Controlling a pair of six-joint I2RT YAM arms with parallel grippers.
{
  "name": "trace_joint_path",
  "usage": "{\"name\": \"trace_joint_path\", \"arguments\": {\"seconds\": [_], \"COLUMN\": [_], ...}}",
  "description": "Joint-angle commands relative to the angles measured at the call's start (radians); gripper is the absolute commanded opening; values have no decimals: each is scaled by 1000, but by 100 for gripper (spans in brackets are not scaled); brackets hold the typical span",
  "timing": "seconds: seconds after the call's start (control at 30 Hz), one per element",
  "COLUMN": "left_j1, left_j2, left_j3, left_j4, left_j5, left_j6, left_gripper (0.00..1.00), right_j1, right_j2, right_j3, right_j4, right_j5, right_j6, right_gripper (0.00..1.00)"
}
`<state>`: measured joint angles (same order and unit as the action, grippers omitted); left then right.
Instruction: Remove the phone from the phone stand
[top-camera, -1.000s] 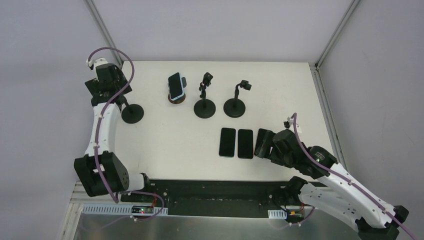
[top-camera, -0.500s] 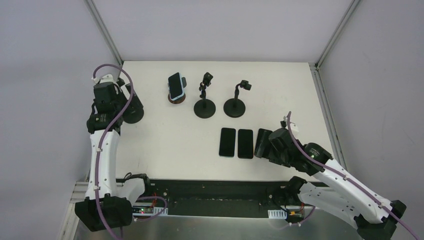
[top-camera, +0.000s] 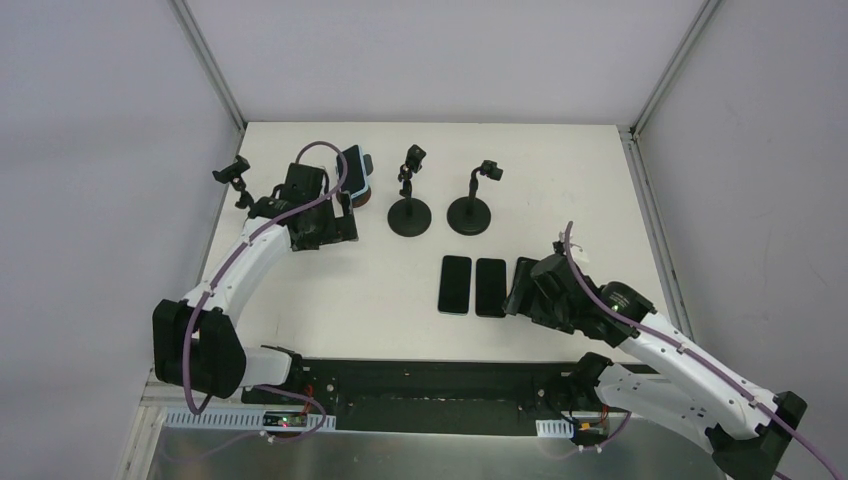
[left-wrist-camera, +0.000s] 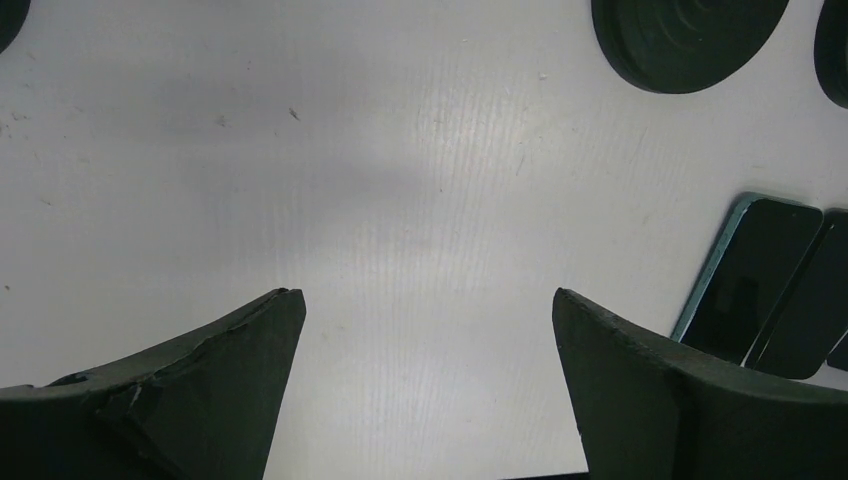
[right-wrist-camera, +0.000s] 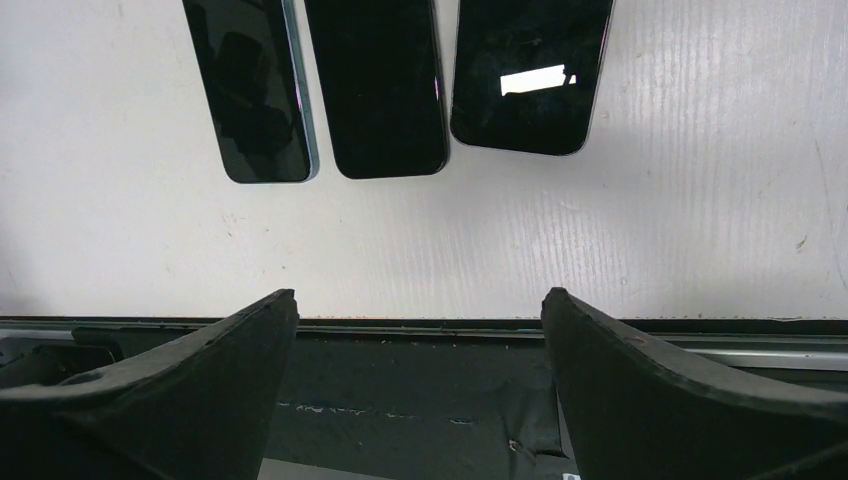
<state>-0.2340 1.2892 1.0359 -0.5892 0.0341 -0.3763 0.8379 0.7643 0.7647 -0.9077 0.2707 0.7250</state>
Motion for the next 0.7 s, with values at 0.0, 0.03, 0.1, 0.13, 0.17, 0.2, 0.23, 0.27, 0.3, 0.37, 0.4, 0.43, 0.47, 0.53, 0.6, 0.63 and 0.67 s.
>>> {"name": "trace_joint_path", "arguments": {"seconds": [0.0,0.03,0.1,0.13,0.17,0.2,0.23,0.27,0.3,0.37,0.4,0.43,0.47,0.53,0.6,0.63,0.67], "left_j1": [9,9,12,17,27,49,80,117,160,222,227,228,228,228,228,228,228], "left_j2": [-33,-41,-55,-58,-56,-50,-40,-22,6,68,88,94,87,70,59,51,46], "left_j3": [64,71,86,93,100,107,113,124,137,172,189,203,216,242,262,263,262], "left_j4": [-24,-24,-26,-26,-27,-27,-26,-26,-26,-25,-25,-24,-24,-24,-24,-23,-21], "left_j5": [8,-15,-62,-59,-42,3,61,133,219,389,403,388,350,276,208,162,126], "left_j6": [-40,-29,-13,1,5,-8,-42,-86,-119,-152,-144,-117,-95,-63,-46,-62,-83], "left_gripper": [99,99,99,99,99,99,99,99,99,99,99,99,99,99,99,99,99], "right_j1": [6,5,5,5,5,5,5,6,5,5,7,7,7,7,6,6,6], "right_j2": [-4,-5,-2,5,11,20,30,40,51,68,72,72,70,61,55,54,56], "right_j3": [-20,-25,-32,-31,-30,-29,-27,-27,-24,-17,-14,-11,-11,-13,-18,-19,-18], "right_j4": [8,12,22,28,31,36,41,44,44,39,36,34,30,28,33,37,39], "right_j5": [-17,-14,-13,-16,-23,-26,-31,-36,-41,-47,-47,-46,-45,-37,-31,-32,-36], "right_j6": [17,17,17,16,15,14,14,14,14,12,10,9,7,4,5,4,4], "right_gripper": [95,95,95,95,95,95,95,95,95,95,95,95,95,95,95,95,95]}}
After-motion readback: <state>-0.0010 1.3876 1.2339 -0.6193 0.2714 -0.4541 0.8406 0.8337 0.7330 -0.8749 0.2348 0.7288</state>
